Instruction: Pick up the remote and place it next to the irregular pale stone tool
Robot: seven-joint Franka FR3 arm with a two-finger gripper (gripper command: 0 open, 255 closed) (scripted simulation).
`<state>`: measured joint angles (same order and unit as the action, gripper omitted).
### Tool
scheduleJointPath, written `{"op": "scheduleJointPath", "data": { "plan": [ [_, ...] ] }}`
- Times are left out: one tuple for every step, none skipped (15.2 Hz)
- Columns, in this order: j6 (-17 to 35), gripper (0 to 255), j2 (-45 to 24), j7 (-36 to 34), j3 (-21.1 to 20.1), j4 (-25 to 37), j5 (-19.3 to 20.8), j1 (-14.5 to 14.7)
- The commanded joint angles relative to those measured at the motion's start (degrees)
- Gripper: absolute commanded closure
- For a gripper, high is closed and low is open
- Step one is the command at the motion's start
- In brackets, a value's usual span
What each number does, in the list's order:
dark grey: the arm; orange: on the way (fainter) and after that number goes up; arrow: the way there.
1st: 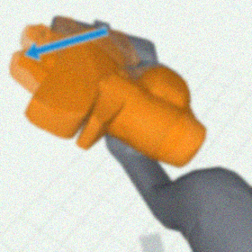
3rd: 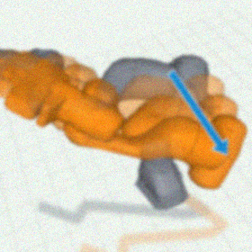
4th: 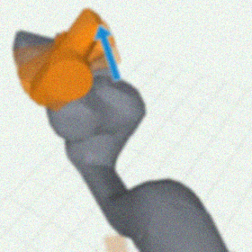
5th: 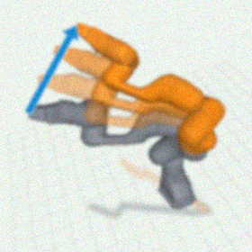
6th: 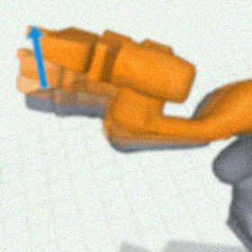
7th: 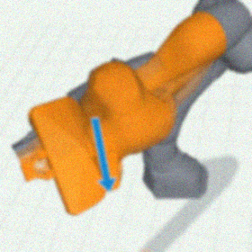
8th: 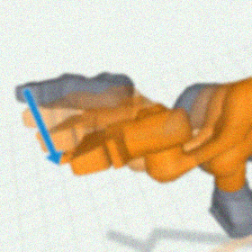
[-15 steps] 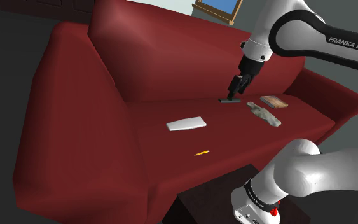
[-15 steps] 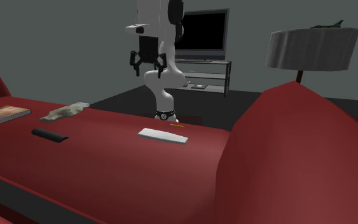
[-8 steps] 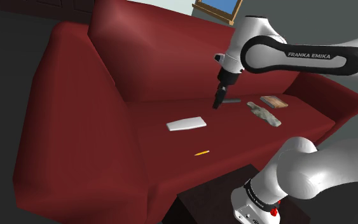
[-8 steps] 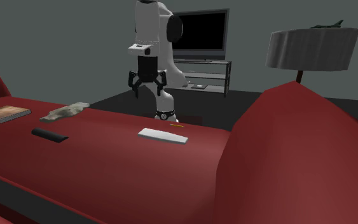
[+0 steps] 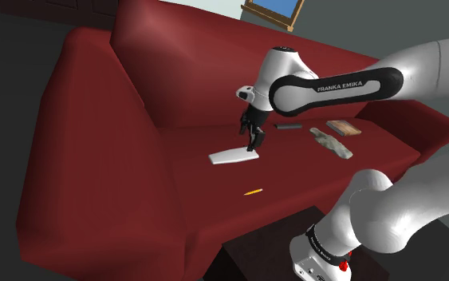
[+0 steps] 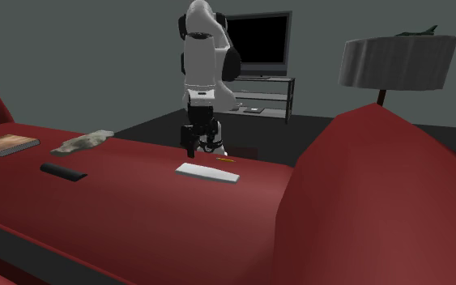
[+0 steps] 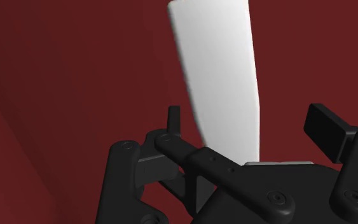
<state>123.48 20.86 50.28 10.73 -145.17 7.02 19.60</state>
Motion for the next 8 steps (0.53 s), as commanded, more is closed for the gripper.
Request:
{"op": "scheduleJointPath", "data": {
  "plan": [
    [3.5,0,-3.13,7.06,0.7,-0.16,-0.68,2.29],
    [5.27,0,-4.75,10.43,0.97,-0.3,-1.12,3.35],
    [5.62,0,-5.06,11.1,1.01,-0.33,-1.21,3.55],
    [6.5,0,-5.56,11.14,1.06,-0.72,-1.25,3.54],
    [7.39,0,-6.08,11.19,1.13,-1.09,-1.28,3.54],
    [8.29,0,-6.61,11.24,1.2,-1.46,-1.32,3.54],
    [9.18,0,-7.16,11.29,1.26,-1.81,-1.36,3.55],
    [10.08,0,-7.72,11.35,1.33,-2.15,-1.42,3.56]
  ]
}}
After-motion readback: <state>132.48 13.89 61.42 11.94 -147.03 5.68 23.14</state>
